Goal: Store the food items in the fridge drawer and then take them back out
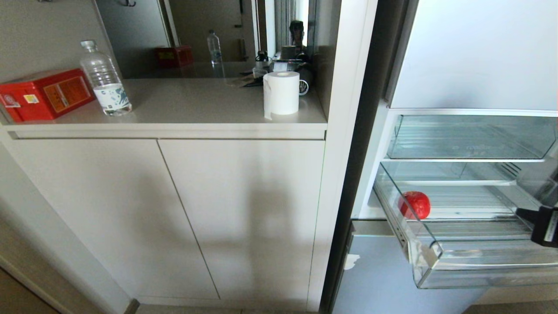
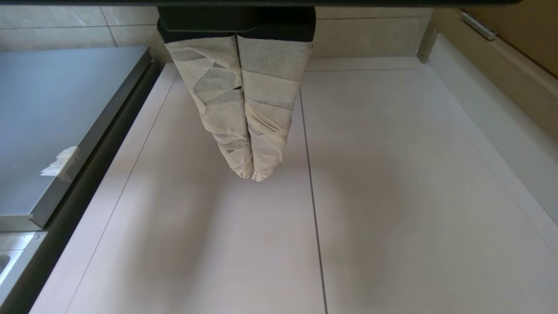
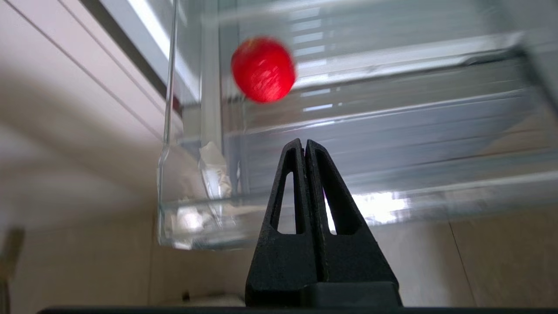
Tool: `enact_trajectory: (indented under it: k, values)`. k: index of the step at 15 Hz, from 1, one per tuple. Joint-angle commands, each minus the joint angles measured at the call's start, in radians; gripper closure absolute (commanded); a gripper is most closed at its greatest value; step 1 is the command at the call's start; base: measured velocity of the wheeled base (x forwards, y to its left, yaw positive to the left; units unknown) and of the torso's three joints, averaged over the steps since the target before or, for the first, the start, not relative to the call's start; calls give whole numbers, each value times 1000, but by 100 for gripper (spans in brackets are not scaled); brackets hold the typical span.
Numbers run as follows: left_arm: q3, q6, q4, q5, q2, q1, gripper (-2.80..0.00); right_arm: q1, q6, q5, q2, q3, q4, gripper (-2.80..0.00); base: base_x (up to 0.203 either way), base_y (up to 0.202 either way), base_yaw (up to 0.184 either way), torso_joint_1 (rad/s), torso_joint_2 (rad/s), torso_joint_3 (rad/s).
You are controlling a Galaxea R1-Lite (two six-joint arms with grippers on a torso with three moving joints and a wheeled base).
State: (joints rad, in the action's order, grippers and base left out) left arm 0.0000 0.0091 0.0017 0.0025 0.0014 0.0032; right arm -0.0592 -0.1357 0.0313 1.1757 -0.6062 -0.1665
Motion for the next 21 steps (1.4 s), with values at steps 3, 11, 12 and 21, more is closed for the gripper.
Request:
enact_trajectory:
  k: [3,11,12,21]
  values:
    - [0,0,0,1,0,0,0,60,-22,-16,322,-196,23,-280,0,0,0,0,0,0]
    - [0,0,0,1,2,0,0,65,-39,-22,553,-350,63,-280,0,0,0,0,0,0]
    - [0,0,0,1,1,0,0,65,-39,-22,575,-360,62,-280,0,0,0,0,0,0]
    - [0,0,0,1,0,0,0,62,-78,-21,825,-428,-135,-280,0,0,0,0,0,0]
